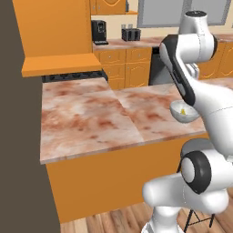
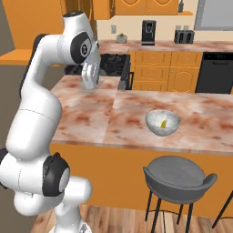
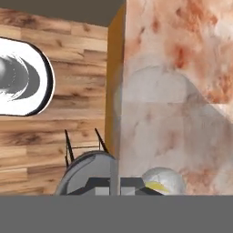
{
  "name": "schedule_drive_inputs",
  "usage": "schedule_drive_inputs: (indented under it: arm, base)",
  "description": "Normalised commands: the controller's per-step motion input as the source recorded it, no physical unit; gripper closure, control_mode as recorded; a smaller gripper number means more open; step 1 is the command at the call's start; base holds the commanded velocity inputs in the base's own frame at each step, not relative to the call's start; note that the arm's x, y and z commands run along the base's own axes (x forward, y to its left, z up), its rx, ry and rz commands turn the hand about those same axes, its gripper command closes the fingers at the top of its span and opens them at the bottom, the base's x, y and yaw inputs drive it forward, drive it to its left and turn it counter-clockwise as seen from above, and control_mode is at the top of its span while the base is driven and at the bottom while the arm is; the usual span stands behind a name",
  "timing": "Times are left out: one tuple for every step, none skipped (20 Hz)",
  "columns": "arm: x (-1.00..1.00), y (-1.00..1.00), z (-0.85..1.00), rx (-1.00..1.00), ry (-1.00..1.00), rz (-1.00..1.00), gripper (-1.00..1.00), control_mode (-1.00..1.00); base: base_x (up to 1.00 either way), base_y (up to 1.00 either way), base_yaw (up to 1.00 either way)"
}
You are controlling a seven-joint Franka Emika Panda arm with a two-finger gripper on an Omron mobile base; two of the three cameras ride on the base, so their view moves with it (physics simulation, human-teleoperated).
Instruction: There is a bowl on the dining counter. Grab a lemon wedge from the fridge and place it in the bowl. Then get the liquor bottle and glass cup from the cabinet and place them next to the bowl.
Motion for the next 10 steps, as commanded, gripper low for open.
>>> schedule_drive_inputs:
  arm:
    - [0.41,0.0,-0.68,0.06,0.34,-0.27,1.0,-1.0]
    - [0.42,0.0,-0.65,0.04,0.33,-0.24,1.0,-1.0]
    - [0.43,-0.01,-0.63,0.0,0.3,-0.2,1.0,-1.0]
    - [0.52,-0.08,-0.52,0.0,0.27,-0.18,1.0,-1.0]
    - [0.56,-0.08,-0.44,0.0,0.23,-0.15,1.0,-1.0]
    - [0.61,-0.03,-0.41,-0.07,0.22,-0.13,1.0,-1.0]
    - [0.61,-0.01,-0.41,-0.07,0.22,-0.08,1.0,-1.0]
    - [0.62,0.0,-0.37,-0.1,0.21,-0.03,1.0,-1.0]
    - [0.54,0.0,-0.35,-0.14,0.17,-0.03,1.0,-1.0]
    - [0.55,0.0,-0.35,-0.16,0.18,-0.02,1.0,-1.0]
  base:
    - [0.0,0.0,0.0]
    - [0.0,0.0,0.0]
    - [0.0,0.0,0.0]
    - [0.0,0.0,0.0]
    - [0.0,0.0,0.0]
    - [0.0,0.0,0.0]
    - [0.0,0.0,0.0]
    - [0.0,0.0,0.0]
    - [0.0,0.0,0.0]
    - [0.0,0.0,0.0]
